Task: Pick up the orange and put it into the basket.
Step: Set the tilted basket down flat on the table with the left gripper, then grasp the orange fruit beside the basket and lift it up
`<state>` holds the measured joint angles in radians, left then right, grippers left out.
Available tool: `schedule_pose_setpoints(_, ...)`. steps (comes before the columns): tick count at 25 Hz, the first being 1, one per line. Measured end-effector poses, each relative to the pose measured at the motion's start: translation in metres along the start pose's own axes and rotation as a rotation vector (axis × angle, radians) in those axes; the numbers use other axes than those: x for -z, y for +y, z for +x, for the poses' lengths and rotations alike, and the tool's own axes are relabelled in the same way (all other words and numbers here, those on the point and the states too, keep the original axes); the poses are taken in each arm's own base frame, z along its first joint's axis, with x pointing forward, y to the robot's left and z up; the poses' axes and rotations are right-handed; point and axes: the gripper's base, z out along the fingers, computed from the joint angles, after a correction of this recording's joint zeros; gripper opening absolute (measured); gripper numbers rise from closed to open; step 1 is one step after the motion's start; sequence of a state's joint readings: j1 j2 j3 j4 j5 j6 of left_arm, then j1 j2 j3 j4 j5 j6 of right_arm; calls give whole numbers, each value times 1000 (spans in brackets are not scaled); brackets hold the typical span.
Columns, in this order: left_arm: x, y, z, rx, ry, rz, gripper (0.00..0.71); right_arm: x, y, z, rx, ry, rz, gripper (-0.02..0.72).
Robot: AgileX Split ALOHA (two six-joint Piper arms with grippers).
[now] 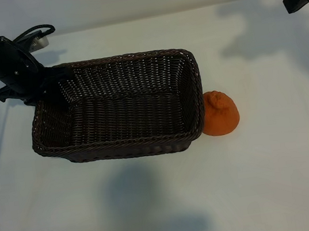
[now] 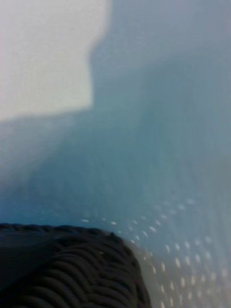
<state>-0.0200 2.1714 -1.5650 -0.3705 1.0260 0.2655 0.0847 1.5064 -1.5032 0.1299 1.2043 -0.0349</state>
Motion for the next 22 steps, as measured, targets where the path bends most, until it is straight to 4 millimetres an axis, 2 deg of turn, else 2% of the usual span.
schedule_pose_setpoints(10, 0, 0, 0, -3, 1, 1, 178, 0, 0, 0, 0, 0, 0, 468)
schedule_pose_setpoints(12, 0, 0, 0, 4, -1, 1, 230, 0, 0, 0, 0, 0, 0, 468)
schedule_pose_setpoints(18, -1, 6, 2, 22, 22, -63, 497, 0, 0, 0, 0, 0, 0, 468)
schedule_pose_setpoints(22, -1, 6, 5, 24, 59, -71, 551, 0, 0, 0, 0, 0, 0, 468)
